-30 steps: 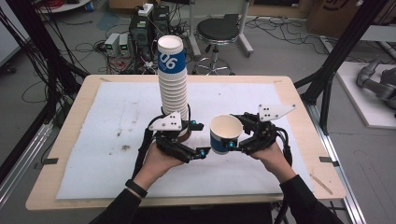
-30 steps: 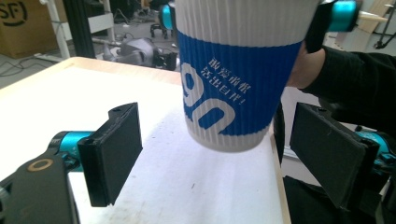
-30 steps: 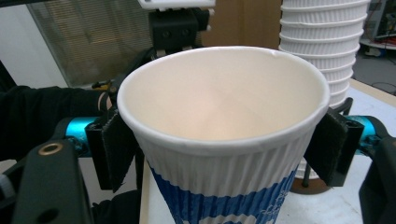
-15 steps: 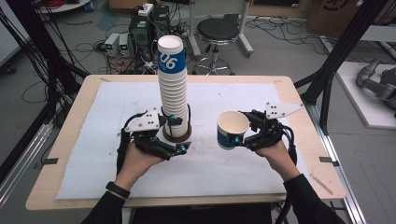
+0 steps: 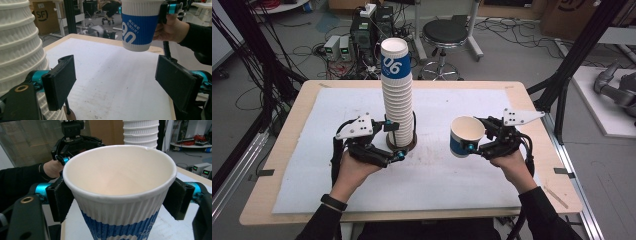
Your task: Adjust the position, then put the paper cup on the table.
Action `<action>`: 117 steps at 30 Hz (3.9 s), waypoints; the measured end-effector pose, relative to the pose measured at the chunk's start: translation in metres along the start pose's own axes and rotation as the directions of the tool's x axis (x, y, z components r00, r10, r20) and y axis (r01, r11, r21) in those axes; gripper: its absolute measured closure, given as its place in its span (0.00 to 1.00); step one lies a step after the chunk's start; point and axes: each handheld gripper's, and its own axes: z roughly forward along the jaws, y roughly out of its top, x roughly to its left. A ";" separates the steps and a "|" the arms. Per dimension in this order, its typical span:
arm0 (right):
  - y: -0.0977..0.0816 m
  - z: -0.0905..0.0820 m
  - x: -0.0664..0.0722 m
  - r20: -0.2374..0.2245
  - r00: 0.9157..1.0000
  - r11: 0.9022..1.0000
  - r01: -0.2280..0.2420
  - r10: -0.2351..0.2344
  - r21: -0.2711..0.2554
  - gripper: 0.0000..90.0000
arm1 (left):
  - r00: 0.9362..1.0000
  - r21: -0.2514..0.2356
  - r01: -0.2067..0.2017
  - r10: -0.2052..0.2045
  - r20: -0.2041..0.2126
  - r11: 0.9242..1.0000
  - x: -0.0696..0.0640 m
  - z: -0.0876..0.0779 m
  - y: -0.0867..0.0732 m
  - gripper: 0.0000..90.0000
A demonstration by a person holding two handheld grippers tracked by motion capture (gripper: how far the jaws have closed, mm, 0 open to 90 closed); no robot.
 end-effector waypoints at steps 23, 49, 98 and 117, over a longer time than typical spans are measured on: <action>0.002 -0.002 -0.005 0.015 1.000 1.000 0.009 -0.009 0.006 0.23 | 1.000 -0.012 0.015 -0.015 -0.012 1.000 0.005 -0.008 -0.001 0.19; -0.004 -0.033 -0.029 0.167 0.986 1.000 0.002 -0.006 0.029 0.24 | 0.997 -0.034 0.036 -0.038 -0.071 0.999 0.008 -0.036 -0.008 0.19; -0.057 -0.046 -0.087 0.436 0.896 0.992 -0.113 0.079 0.052 0.24 | 0.994 0.013 0.049 -0.048 -0.101 0.999 0.017 -0.033 -0.029 0.19; -0.080 -0.028 -0.112 0.493 0.856 0.983 -0.186 0.156 0.011 0.23 | 0.996 0.012 0.043 -0.042 -0.084 0.999 0.016 -0.029 -0.031 0.19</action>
